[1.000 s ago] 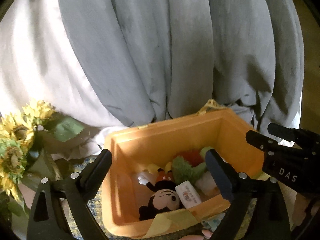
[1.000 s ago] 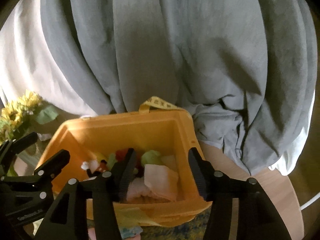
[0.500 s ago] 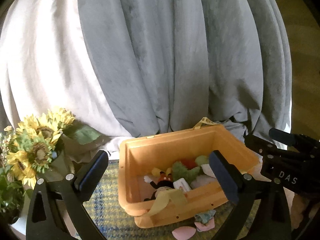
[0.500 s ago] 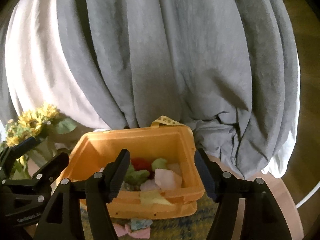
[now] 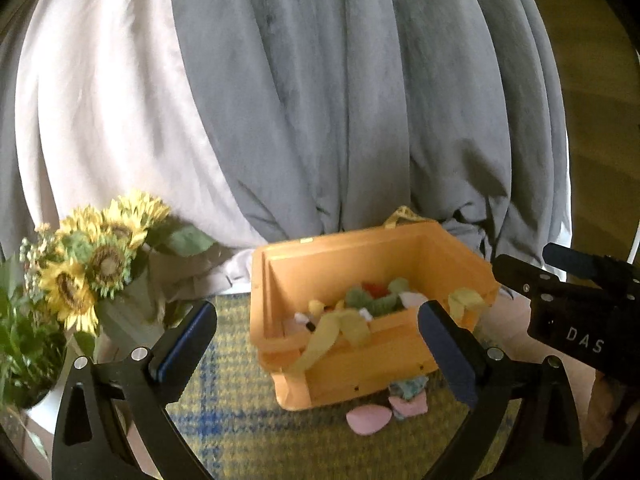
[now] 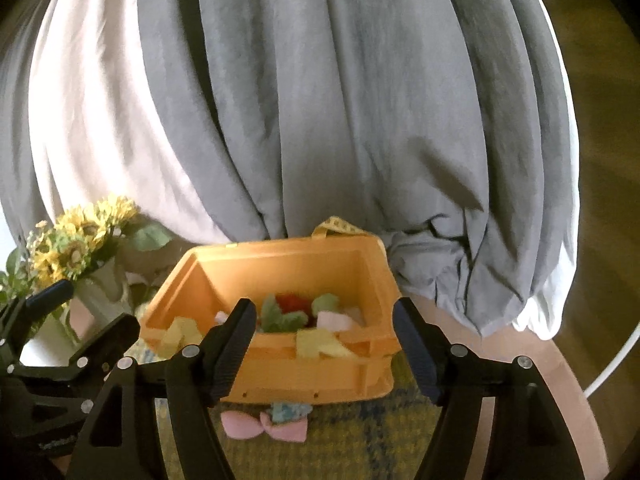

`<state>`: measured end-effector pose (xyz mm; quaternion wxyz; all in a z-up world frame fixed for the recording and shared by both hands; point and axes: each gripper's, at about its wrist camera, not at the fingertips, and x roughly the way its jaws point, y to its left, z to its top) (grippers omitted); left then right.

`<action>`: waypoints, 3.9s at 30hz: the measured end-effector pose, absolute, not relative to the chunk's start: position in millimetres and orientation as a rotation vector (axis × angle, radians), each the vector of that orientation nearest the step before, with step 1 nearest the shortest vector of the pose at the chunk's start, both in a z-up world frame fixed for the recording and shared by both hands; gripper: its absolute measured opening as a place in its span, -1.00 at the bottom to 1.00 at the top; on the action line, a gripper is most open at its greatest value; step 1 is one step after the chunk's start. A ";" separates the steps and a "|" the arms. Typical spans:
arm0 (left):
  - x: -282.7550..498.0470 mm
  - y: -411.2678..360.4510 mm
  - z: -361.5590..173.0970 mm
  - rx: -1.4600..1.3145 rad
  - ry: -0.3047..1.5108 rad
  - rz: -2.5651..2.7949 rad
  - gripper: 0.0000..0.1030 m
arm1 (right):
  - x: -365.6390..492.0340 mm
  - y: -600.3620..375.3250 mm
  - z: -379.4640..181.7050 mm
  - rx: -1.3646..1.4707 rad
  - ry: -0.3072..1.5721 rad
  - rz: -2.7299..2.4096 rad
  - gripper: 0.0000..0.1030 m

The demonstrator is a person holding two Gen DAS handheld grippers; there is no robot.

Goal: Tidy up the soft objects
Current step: 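Withdraw both tools from the crate toward the pink sponges, then grasp the pink sponge with the left tool while the right tool grasps the pink-blue cloth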

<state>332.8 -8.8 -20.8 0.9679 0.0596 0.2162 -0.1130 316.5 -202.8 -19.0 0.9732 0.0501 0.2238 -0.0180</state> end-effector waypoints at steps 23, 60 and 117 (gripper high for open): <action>323.5 -13.4 -105.8 0.222 0.559 -0.283 0.98 | 317.0 -187.3 -91.6 0.105 0.652 0.061 0.38; 385.4 -48.1 -191.6 0.435 0.723 -0.640 0.10 | 389.2 -163.0 -187.1 0.095 0.900 0.176 0.19; 286.9 -12.5 -71.3 0.091 0.579 -0.391 -0.16 | 269.8 -183.9 -80.8 0.098 0.612 0.099 -0.11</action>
